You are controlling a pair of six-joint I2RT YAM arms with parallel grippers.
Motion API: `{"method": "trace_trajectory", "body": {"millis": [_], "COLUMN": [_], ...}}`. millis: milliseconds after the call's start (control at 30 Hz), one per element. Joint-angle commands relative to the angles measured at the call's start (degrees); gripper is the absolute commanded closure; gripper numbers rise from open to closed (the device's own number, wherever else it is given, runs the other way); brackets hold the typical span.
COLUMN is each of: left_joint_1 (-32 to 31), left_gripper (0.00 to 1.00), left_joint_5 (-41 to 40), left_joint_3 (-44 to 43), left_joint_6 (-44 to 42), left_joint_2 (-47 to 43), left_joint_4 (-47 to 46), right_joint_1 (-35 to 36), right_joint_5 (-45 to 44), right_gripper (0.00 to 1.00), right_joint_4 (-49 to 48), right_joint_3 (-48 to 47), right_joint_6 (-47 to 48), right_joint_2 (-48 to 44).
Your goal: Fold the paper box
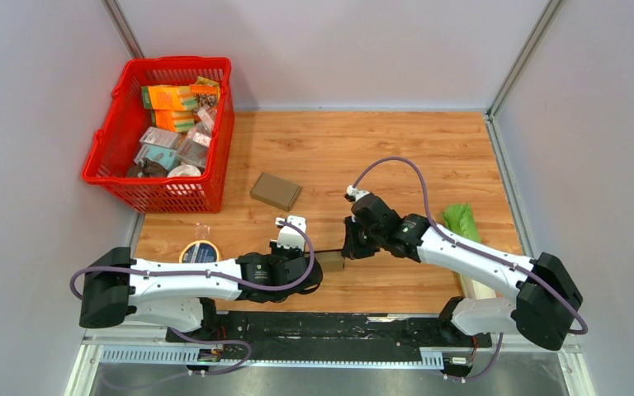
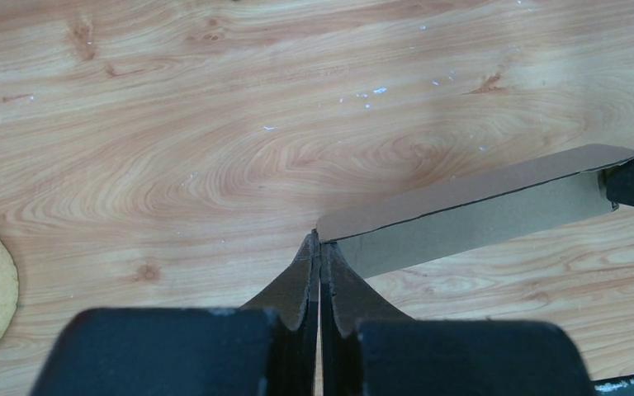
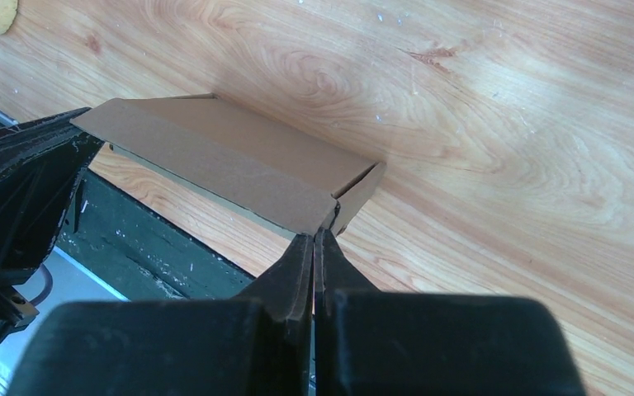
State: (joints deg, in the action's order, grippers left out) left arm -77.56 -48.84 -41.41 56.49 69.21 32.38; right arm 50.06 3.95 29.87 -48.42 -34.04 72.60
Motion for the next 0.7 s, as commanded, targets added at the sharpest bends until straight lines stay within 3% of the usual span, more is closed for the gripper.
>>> {"method": "trace_trajectory", "body": {"millis": [0,200,400,467,533,667], "left_joint_1": [-0.14,-0.14,-0.22,-0.22,-0.22,-0.22], "left_gripper": [1.00,1.00,1.00,1.00,1.00,1.00], "left_joint_5": [1.73,1.82,2.26,2.26,2.35,2.26], "left_joint_3": [0.63,0.98,0.98,0.98,1.15,0.98], "left_joint_6": [1.08,1.78,1.52,1.61,1.69,1.61], "left_joint_2": [-0.57,-0.57,-0.30,-0.22,-0.39,-0.48], "left_joint_4": [1.98,2.16,1.72,1.72,1.72,1.46], "right_joint_1": [-0.32,0.73,1.79,1.79,1.79,1.62], "right_joint_5": [-2.89,-7.27,-8.78,-7.47,-3.70,1.50], "right_gripper": [1.00,1.00,0.92,0.85,0.71,0.58], "right_joint_4": [1.34,3.00,4.59,4.24,3.80,1.69], "right_joint_3": [0.87,2.46,0.88,0.26,-0.18,-0.18], "right_joint_6": [1.00,2.13,3.10,2.67,1.53,-2.86], "right_joint_2": [-1.49,-2.98,-3.78,-4.57,-5.27,-8.17]}}
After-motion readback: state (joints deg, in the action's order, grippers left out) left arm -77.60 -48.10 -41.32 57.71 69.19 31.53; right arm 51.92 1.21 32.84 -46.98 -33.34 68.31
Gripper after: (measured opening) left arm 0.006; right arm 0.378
